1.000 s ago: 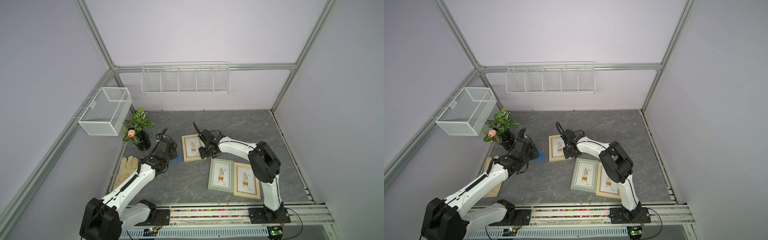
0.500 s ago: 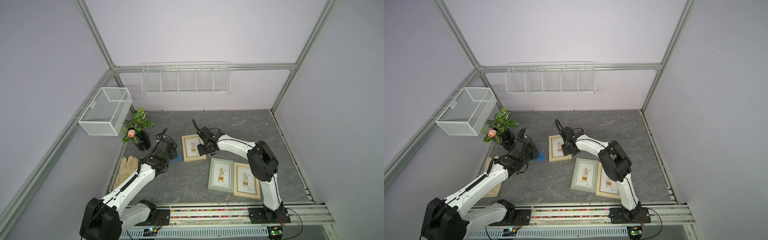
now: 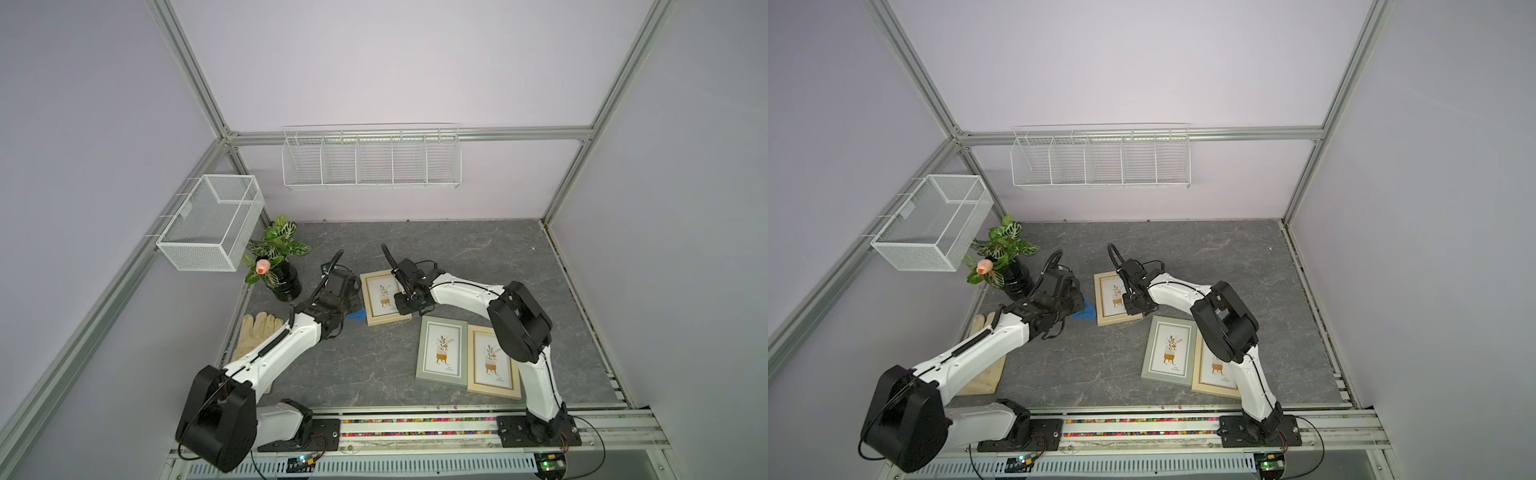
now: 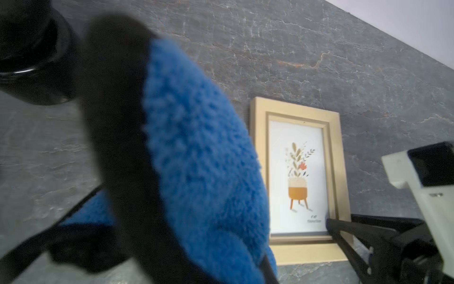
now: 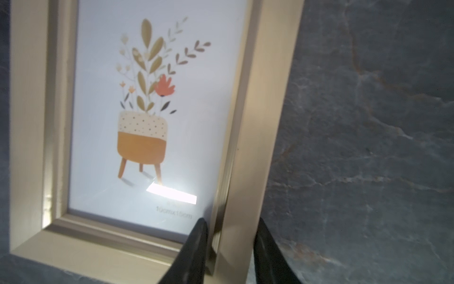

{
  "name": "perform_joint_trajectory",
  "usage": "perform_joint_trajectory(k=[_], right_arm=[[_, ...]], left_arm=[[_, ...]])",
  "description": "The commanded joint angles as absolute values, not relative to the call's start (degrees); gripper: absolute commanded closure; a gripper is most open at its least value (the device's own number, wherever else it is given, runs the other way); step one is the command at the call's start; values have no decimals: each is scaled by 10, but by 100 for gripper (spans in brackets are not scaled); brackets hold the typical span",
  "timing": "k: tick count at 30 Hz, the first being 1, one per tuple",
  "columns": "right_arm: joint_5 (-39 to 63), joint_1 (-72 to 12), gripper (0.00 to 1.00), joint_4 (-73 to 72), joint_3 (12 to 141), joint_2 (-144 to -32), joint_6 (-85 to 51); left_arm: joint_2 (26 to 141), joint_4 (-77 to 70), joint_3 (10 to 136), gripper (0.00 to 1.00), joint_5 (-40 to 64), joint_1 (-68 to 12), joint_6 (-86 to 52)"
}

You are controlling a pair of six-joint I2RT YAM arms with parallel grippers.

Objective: Wipe the picture frame with a cloth
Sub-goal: Wipe the dirt from the picture frame.

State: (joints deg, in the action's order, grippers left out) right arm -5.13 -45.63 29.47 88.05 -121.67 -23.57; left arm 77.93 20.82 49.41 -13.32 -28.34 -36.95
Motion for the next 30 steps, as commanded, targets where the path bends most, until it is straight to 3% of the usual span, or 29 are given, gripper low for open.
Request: perform_joint_trajectory(k=[1, 15, 24, 30], right_arm=[[-49, -477, 72, 309, 856, -1216, -243], [-50, -503, 83, 260, 788, -1178, -288], [-84, -492, 89, 260, 746, -1160, -308], [-63, -504, 91, 248, 763, -1173, -302]], left_arm=[[848, 173, 548, 100, -101, -281, -393], [1098, 76, 651, 100, -32, -264, -451], [1076, 83, 608, 100, -48, -215, -436], [1109, 52, 646, 100, -5, -253, -454]])
